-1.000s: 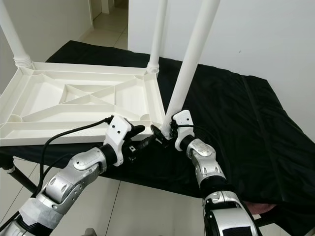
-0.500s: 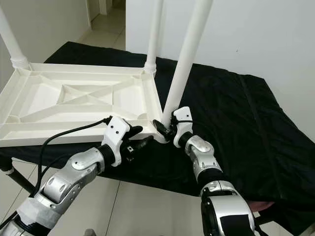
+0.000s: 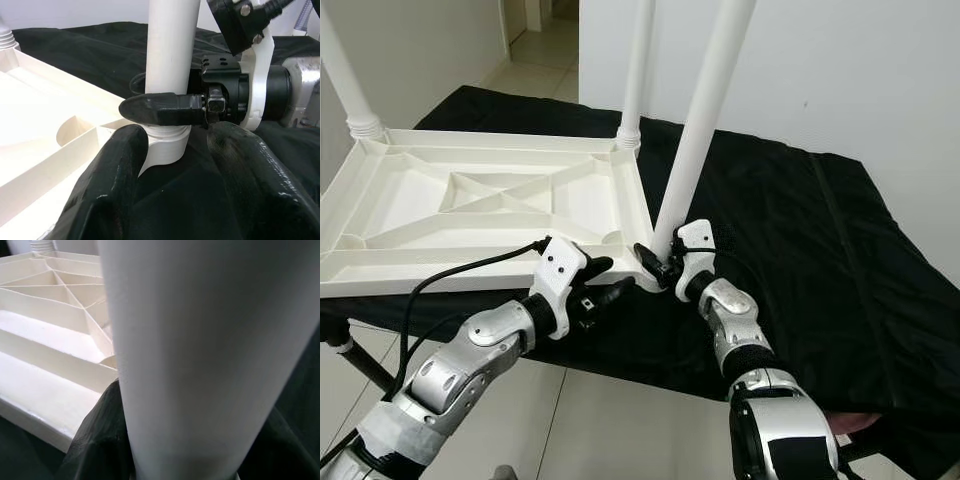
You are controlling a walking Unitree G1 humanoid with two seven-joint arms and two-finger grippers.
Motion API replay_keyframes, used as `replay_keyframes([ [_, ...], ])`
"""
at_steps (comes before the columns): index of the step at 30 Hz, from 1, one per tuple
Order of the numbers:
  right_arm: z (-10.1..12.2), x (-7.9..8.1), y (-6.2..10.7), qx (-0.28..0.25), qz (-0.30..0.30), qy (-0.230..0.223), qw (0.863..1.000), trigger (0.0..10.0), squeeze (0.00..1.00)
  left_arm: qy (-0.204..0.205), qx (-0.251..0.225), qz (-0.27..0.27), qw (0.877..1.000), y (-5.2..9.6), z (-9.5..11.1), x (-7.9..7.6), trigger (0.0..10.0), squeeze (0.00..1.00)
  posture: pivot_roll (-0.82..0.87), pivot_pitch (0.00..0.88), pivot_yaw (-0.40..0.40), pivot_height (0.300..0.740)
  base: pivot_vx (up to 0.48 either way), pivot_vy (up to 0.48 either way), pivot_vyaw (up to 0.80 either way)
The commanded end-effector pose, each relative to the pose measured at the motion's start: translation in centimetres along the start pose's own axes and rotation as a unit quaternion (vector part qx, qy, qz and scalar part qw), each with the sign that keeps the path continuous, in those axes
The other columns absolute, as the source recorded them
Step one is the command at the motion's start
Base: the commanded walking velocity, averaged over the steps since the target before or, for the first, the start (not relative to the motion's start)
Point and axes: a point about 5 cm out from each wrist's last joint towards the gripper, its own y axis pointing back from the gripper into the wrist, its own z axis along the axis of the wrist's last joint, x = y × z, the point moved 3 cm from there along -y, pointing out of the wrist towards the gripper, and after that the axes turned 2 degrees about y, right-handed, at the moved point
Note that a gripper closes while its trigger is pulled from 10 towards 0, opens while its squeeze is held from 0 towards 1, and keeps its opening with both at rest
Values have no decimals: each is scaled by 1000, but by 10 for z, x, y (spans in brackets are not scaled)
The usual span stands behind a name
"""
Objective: Building children table
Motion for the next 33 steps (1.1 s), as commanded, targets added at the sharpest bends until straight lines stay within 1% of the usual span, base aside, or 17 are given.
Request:
replay_keyframes([
  [1, -25, -4, 11, 60, -53, 19, 997, 10000, 0, 3, 4, -76, 997, -2, -1, -16, 10000, 0, -45, 0, -68, 740, 0, 0, 0],
  [8, -28, 0, 13, 53, -99, 13, 994, 10000, 0, 5, 3, -73, 997, -3, -1, -15, 10000, 0, -54, 0, -67, 740, 0, 0, 0],
  [10, -27, 3, 15, 42, -135, 3, 990, 10000, 0, 5, 2, -75, 997, -4, -2, -16, 10000, 0, -59, 0, -68, 740, 0, 0, 0],
  [13, -32, 0, 21, 42, -223, -41, 973, 10000, 0, 4, -2, -73, 997, -6, 0, -14, 10000, 0, -57, 0, -76, 740, 0, 0, 0],
  [14, -32, 0, 21, 42, -223, -41, 973, 10000, 0, 4, -2, -73, 997, -6, 0, -14, 10000, 0, -57, 0, -76, 740, 0, 0, 0],
  [15, -33, -2, 26, 44, -266, -49, 962, 10000, 0, 4, -3, -71, 997, -5, 1, -13, 10000, 0, -58, 0, -78, 740, 0, 0, 0],
  [16, -33, -2, 26, 44, -266, -49, 962, 10000, 0, 4, -3, -71, 997, -5, 1, -13, 10000, 0, -58, 0, -78, 740, 0, 0, 0],
  [17, -33, -2, 28, 44, -282, -50, 957, 10000, 0, 4, -3, -70, 998, -5, 0, -12, 10000, 0, -58, 0, -78, 740, 0, 0, 0],
  [20, -32, -2, 30, 43, -294, -47, 954, 10000, 0, 4, -2, -71, 998, -4, 0, -13, 10000, 0, -58, 0, -77, 740, 0, 0, 0],
  [21, -28, 5, 32, 40, -325, -40, 944, 10000, 0, 2, 0, -70, 998, -4, 0, -11, 10000, 0, -57, 0, -77, 740, 0, 0, 0],
  [22, -28, 5, 32, 40, -325, -40, 944, 10000, 0, 2, 0, -70, 998, -4, 0, -11, 10000, 0, -57, 0, -77, 740, 0, 0, 0],
  [24, -25, 16, 30, 37, -326, -43, 944, 10000, 0, 2, 2, -70, 998, -4, -1, -10, 10000, 0, -60, 0, -74, 740, 0, 0, 0],
  [25, -25, 16, 30, 37, -326, -43, 944, 10000, 0, 2, 2, -70, 998, -4, -1, -10, 10000, 0, -60, 0, -74, 740, 0, 0, 0],
  [27, -24, 22, 30, 36, -313, -44, 948, 10000, 0, 3, 3, -74, 997, -4, -1, -11, 10000, 0, -61, 0, -74, 740, 0, 0, 0],
  [31, -22, 23, 31, 32, -311, -46, 949, 10000, 0, 2, 5, -77, 997, -4, -3, -13, 10000, 0, -61, 0, -72, 740, 0, 0, 0],
  [32, -22, 21, 32, 30, -317, -51, 947, 10000, 0, 2, 5, -78, 997, -4, -3, -13, 10000, 0, -62, 0, -67, 740, 0, 0, 0],
  [33, -20, 19, 34, 27, -320, -53, 945, 10000, 1000, 0, 6, -78, 997, -4, -3, -13, 10000, 0, -56, 0, -69, 740, 0, 0, 0],
])
